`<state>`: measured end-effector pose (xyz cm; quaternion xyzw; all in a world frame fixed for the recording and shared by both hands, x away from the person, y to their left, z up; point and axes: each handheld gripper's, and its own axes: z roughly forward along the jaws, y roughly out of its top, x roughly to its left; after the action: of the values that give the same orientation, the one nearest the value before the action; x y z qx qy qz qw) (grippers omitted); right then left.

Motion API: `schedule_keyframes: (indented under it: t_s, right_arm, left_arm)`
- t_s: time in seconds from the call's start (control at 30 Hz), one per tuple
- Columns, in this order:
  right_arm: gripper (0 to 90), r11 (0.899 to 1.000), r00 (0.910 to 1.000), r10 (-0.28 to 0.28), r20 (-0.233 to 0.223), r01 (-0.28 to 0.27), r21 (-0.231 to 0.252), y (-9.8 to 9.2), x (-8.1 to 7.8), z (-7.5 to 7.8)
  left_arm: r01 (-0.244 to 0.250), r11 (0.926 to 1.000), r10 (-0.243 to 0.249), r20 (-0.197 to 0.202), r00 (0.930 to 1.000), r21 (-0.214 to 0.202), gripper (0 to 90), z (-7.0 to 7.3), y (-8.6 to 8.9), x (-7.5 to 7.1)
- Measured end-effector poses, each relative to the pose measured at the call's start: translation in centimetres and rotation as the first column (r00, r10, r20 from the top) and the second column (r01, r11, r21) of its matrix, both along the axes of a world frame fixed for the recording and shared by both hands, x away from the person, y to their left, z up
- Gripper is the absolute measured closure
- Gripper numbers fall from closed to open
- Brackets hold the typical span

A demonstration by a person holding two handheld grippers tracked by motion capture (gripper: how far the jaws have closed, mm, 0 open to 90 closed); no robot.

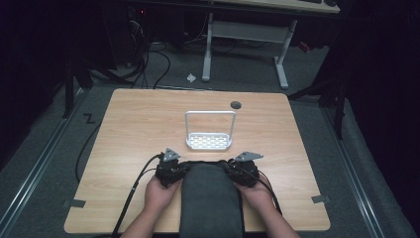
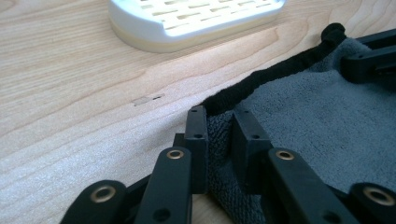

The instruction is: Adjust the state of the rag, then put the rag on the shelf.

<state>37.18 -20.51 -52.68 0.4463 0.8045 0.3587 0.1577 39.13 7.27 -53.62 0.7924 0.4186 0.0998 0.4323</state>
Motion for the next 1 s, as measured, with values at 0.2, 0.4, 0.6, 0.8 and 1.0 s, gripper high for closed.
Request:
schedule_keyframes:
  t_s: [0.2,0.4,0.6,0.8,1.0]
  right_arm:
    - [78.5,1.0,0.9996,-0.001,0.028,0.001,-0.007,0.1,-0.3,0.3]
    - [78.5,1.0,0.9975,0.004,0.071,-0.003,-0.01,0.1,-1.0,0.8]
    - [78.5,1.0,0.9957,-0.009,0.092,0.006,0.03,0.1,-1.3,1.4]
    - [78.6,0.998,0.9881,-0.023,0.152,0.014,0.059,-0.2,-1.8,2.8]
    - [78.9,0.999,0.9802,-0.025,0.196,0.016,0.045,0.0,-2.3,3.8]
  left_arm:
    - [0.004,0.9999,-0.004,0.011,0.9999,-0.01,81.0,0.0,0.1,-0.1]
    - [0.005,0.9998,-0.005,0.019,0.9998,-0.019,81.7,0.2,0.2,-0.2]
    - [-0.012,0.9977,0.016,0.049,0.9987,-0.067,82.2,1.1,0.6,-0.8]
    - [-0.002,0.9943,0.017,0.142,0.9897,-0.107,82.9,2.4,0.7,-1.5]
    - [0.019,0.9934,0.0,0.161,0.987,-0.113,83.4,4.4,1.0,-1.7]
